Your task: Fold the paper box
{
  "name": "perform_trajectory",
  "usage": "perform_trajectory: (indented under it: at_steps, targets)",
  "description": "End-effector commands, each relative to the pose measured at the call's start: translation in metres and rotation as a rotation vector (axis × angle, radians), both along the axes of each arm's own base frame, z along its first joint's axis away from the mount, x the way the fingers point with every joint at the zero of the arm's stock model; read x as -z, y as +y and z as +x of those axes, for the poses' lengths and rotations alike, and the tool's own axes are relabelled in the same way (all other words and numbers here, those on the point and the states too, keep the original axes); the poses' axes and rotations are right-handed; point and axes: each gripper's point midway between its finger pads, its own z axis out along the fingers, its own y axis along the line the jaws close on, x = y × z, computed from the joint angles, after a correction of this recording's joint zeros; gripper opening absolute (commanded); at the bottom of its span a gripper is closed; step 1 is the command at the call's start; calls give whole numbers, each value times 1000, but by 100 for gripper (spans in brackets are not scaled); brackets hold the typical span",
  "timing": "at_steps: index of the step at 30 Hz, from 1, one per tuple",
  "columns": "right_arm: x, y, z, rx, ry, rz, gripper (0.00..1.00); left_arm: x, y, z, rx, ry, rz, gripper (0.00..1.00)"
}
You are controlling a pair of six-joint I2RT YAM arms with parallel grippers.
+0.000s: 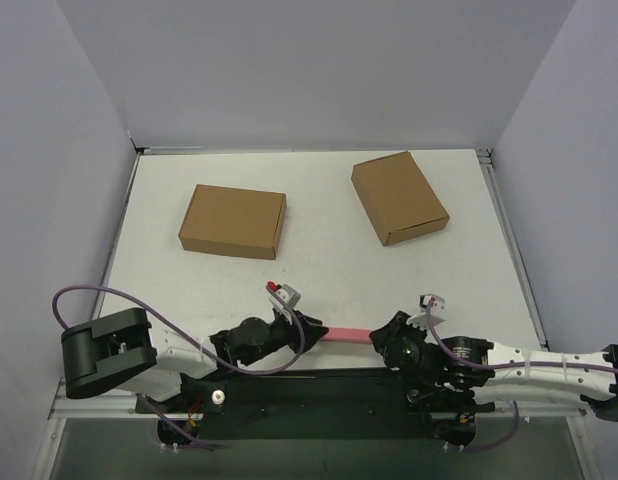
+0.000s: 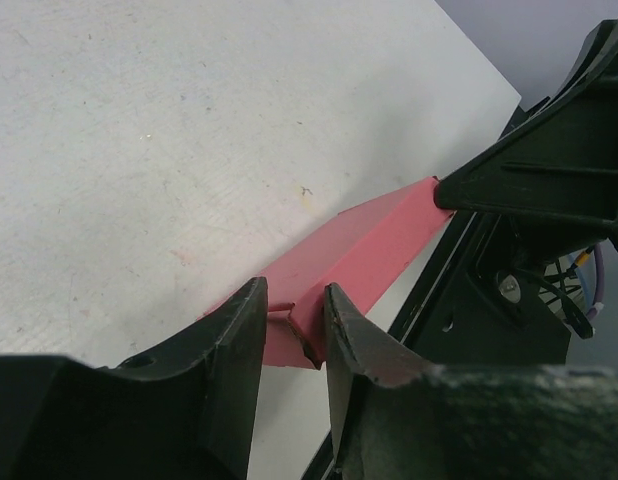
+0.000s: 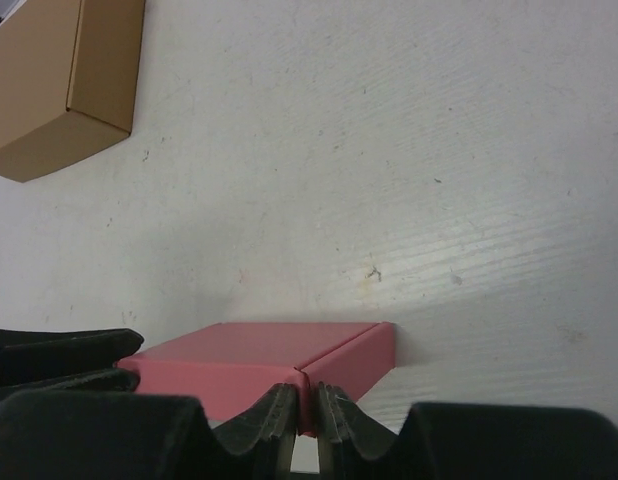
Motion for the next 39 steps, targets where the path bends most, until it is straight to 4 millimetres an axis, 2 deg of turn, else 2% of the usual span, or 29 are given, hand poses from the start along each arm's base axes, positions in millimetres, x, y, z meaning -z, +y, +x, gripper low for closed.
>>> perform_trajectory:
  at_steps: [1,8,16,20,22,24,25,26,28,29,30,31,32,34,35,36,37,39]
  targets:
    - [28,-4,-17,-64,51,-117,18,93,51,-34,47,131,355,41]
    - [24,4,-17,-86,13,-119,36,93,54,-37,37,137,358,50]
    - [17,3,-11,-109,-44,-140,55,90,41,-36,71,127,367,57]
    - [23,-1,-11,-123,-33,-183,68,86,35,-40,96,134,348,58]
    - [28,-7,-5,-119,-25,-224,71,78,30,-34,89,135,325,59]
    - [29,-1,-3,-153,9,-223,75,70,26,-29,86,143,310,60]
    - [31,-8,8,-116,27,-241,75,62,27,-20,66,141,287,61]
    - [31,-3,9,-165,38,-247,76,59,29,-15,56,147,288,61]
    - [25,-9,26,-134,31,-270,77,37,27,-2,34,131,246,62]
    - [22,-12,32,-161,12,-307,79,39,38,11,-11,148,273,63]
    - [17,-10,37,-172,22,-293,80,25,41,19,-35,133,249,64]
    - [18,-19,49,-127,37,-299,81,14,44,30,-65,130,235,64]
    - [16,-23,57,-143,22,-316,81,15,61,45,-124,158,254,67]
    - [13,-25,65,-157,39,-291,82,-10,74,64,-177,150,206,68]
    - [10,-38,76,-101,40,-290,82,-11,86,68,-207,174,228,69]
    - [5,-42,80,-119,24,-296,82,-25,105,85,-286,164,200,73]
    - [-1,-47,86,-104,11,-288,83,-30,114,89,-317,166,203,75]
    - [-15,-65,98,-46,-28,-273,84,-43,146,100,-431,187,227,82]
